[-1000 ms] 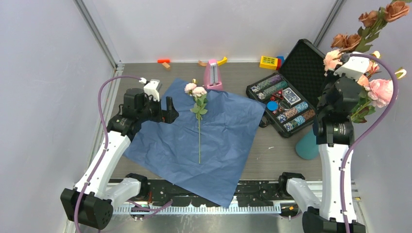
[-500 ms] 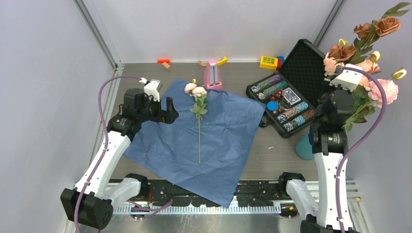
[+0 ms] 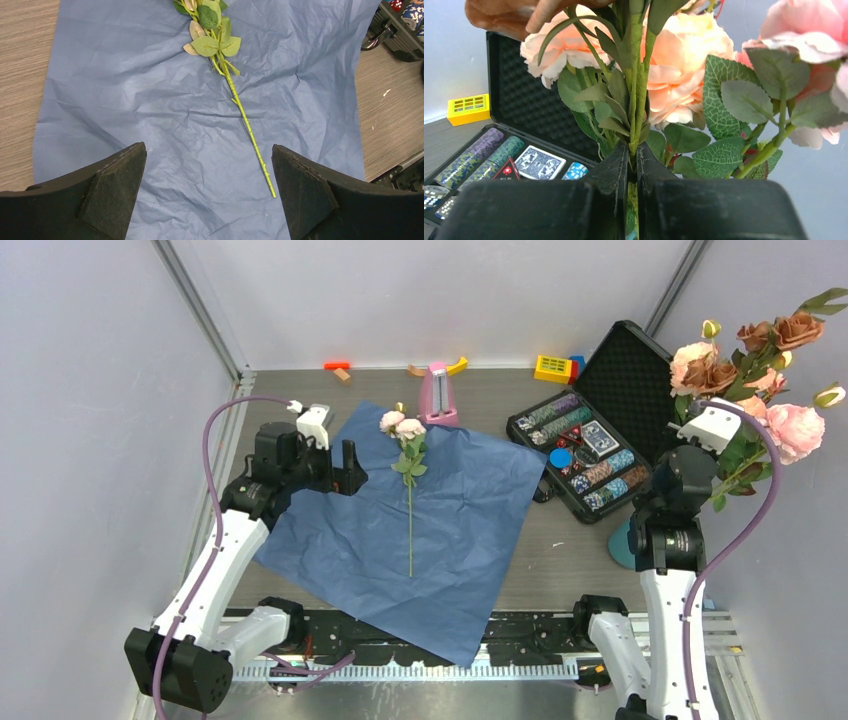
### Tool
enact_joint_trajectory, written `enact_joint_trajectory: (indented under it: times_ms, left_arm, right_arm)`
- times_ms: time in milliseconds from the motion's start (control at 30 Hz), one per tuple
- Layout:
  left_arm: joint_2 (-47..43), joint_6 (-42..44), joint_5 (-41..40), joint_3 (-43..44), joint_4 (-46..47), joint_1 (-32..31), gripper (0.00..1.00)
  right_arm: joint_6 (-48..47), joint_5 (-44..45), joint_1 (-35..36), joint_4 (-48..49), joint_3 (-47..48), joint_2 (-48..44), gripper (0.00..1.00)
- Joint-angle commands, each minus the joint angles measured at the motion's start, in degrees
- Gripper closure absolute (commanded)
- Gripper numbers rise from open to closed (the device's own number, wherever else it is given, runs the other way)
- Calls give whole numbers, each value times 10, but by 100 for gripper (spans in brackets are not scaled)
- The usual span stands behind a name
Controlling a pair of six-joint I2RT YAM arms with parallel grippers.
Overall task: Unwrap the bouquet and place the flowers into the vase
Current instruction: Insert the fake flower into the vase.
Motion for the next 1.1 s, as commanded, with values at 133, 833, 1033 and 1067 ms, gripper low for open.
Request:
enact_joint_trajectory:
  times_ms: [133,833,1033,1067]
  left_arm:
    - [-4,9,4,6,-1,2,0]
    - [-4,10,12,3,2,2,0]
    - [-3,10,14,2,3,2,0]
    - [-3,10,14,2,3,2,0]
  right_arm:
    - [22,30,-2,11,-2,-10,83]
    - [36,-6,-2,-34,41,-10,59]
    - [36,7,-2,-39,55,-1,69]
    - [37,12,-2,-38,55,1,73]
